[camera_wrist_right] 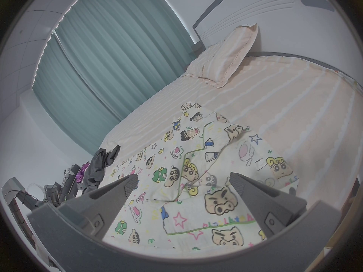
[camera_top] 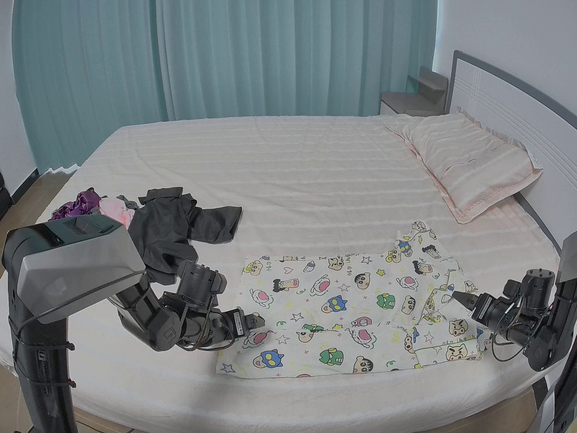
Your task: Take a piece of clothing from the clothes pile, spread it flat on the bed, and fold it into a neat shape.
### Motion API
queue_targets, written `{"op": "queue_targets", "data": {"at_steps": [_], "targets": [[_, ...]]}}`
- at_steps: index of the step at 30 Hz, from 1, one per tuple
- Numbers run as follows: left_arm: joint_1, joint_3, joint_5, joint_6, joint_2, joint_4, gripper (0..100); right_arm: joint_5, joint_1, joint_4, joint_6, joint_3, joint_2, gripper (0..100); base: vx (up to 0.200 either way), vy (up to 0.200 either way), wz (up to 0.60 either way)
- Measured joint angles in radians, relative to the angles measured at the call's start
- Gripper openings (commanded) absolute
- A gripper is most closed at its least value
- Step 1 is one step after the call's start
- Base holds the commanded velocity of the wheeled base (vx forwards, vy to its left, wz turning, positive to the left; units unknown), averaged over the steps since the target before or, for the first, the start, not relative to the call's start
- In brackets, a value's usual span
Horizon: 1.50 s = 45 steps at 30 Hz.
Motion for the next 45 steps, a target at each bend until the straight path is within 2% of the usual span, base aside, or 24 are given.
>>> {"op": "queue_targets", "data": {"at_steps": [1, 6, 12, 17, 22, 26, 28, 34, 35, 45], "targets": [[0.000, -0.001, 0.001, 0.002, 0.002, 0.000, 0, 0.000, -0.004, 0.000, -0.003, -0.001, 0.003, 100, 0.000, 0.000, 0.00], [-0.005, -0.006, 0.026, 0.023, 0.014, 0.000, 0, 0.001, -0.033, 0.000, -0.042, -0.007, 0.025, 100, 0.000, 0.000, 0.00], [-0.013, -0.017, 0.077, 0.044, 0.034, 0.001, 0, 0.021, -0.088, 0.000, -0.156, -0.008, 0.065, 100, 0.000, 0.000, 0.00], [-0.014, -0.029, 0.082, 0.045, 0.044, 0.000, 0, 0.140, -0.144, 0.000, -0.256, -0.003, 0.107, 100, 0.000, 0.000, 0.00], [-0.014, -0.032, 0.085, 0.044, 0.048, -0.003, 0, 0.182, -0.193, 0.000, -0.351, -0.025, 0.167, 100, 0.000, 0.000, 0.00], [-0.014, -0.033, 0.086, 0.043, 0.048, -0.003, 0, 0.234, -0.205, 0.000, -0.371, -0.049, 0.216, 100, 0.000, 0.000, 0.00], [-0.014, -0.033, 0.086, 0.043, 0.048, -0.003, 0, 0.281, -0.208, 0.000, -0.373, -0.059, 0.237, 100, 0.000, 0.000, 0.00], [-0.016, -0.032, 0.086, 0.041, 0.049, -0.002, 0, 0.314, -0.207, 0.000, -0.374, -0.087, 0.286, 100, 0.000, 0.000, 0.00], [-0.016, -0.032, 0.086, 0.040, 0.049, -0.003, 0, 0.320, -0.207, 0.000, -0.374, -0.094, 0.293, 0, 0.000, 0.000, 0.00], [-0.014, -0.032, 0.086, 0.039, 0.049, 0.000, 0, 0.359, -0.256, 0.000, -0.366, -0.154, 0.320, 0, 0.000, 0.000, 0.00]]}}
